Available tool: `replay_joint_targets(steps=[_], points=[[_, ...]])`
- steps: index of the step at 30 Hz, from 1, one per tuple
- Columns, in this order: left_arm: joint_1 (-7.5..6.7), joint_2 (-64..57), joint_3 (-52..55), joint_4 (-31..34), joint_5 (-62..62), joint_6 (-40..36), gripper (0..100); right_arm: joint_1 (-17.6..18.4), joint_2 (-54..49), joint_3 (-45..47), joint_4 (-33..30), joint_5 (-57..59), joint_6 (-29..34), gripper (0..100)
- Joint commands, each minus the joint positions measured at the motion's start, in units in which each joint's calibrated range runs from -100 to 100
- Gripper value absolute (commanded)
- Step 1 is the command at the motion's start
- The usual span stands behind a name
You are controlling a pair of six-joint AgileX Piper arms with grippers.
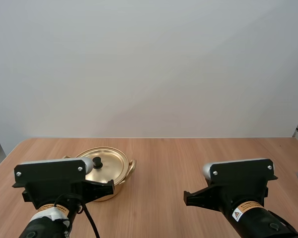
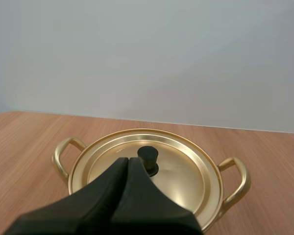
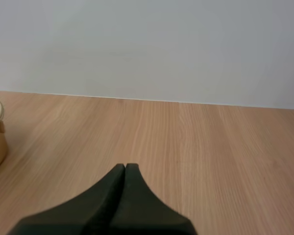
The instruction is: Open the pot, put the car inside, and close it
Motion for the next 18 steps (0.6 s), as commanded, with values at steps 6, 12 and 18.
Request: replay_joint_targets(steps=[6, 12, 18], points=[[0.00, 0.00, 0.00, 0.04, -0.02, 0.05, 0, 0.01, 0.00, 0.00, -2.89, 0.17, 0.00, 0], [0.00, 0.00, 0.00, 0.04, -0.02, 0.05, 0, 0.01, 0.00, 0.00, -2.10, -0.01, 0.00, 0], [0.00, 0.00, 0.00, 0.04, -0.02, 0.05, 0, 0.01, 0.00, 0.00, -2.10, -0.01, 0.00, 0]])
